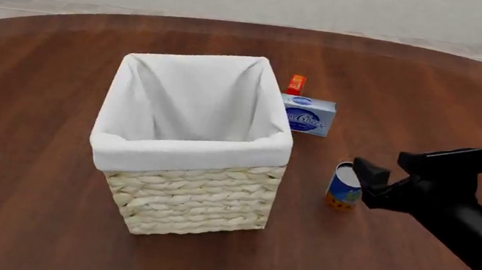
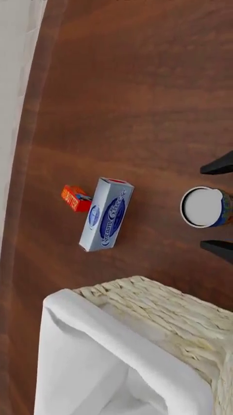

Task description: Pick up the alphabet soup and put it in the basket.

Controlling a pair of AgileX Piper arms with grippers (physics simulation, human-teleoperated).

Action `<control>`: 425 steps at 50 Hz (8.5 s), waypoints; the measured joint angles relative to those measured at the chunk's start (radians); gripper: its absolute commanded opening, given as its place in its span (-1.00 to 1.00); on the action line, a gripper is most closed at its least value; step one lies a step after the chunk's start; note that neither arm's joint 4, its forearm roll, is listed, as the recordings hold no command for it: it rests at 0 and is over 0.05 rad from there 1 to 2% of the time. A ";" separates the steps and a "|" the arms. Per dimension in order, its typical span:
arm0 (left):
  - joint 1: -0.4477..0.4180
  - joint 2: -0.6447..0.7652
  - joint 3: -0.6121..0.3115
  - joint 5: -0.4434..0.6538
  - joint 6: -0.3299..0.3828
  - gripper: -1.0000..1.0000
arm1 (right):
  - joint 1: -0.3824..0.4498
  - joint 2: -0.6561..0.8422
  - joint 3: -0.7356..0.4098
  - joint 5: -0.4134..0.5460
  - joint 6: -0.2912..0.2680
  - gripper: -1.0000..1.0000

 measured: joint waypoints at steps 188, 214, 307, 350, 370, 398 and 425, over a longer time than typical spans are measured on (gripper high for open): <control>0.000 0.000 0.000 0.000 0.000 1.00 | -0.013 0.211 -0.220 0.192 -0.127 -1.00; 0.000 0.000 0.000 0.000 0.000 1.00 | 0.043 0.058 -0.489 0.517 -0.168 -1.00; 0.000 0.000 0.000 0.000 0.000 1.00 | 0.549 0.545 -1.280 1.017 -0.162 -1.00; 0.000 0.000 0.000 0.000 0.000 1.00 | 0.584 0.649 -1.309 1.170 -0.223 -1.00; 0.000 0.000 0.000 0.000 0.000 1.00 | 0.582 0.654 -1.305 1.169 -0.240 1.00; 0.000 0.000 0.000 0.000 0.000 1.00 | 0.575 0.649 -1.294 1.165 -0.229 1.00; 0.000 0.000 0.000 0.000 0.000 1.00 | 0.581 0.591 -1.347 1.195 -0.256 1.00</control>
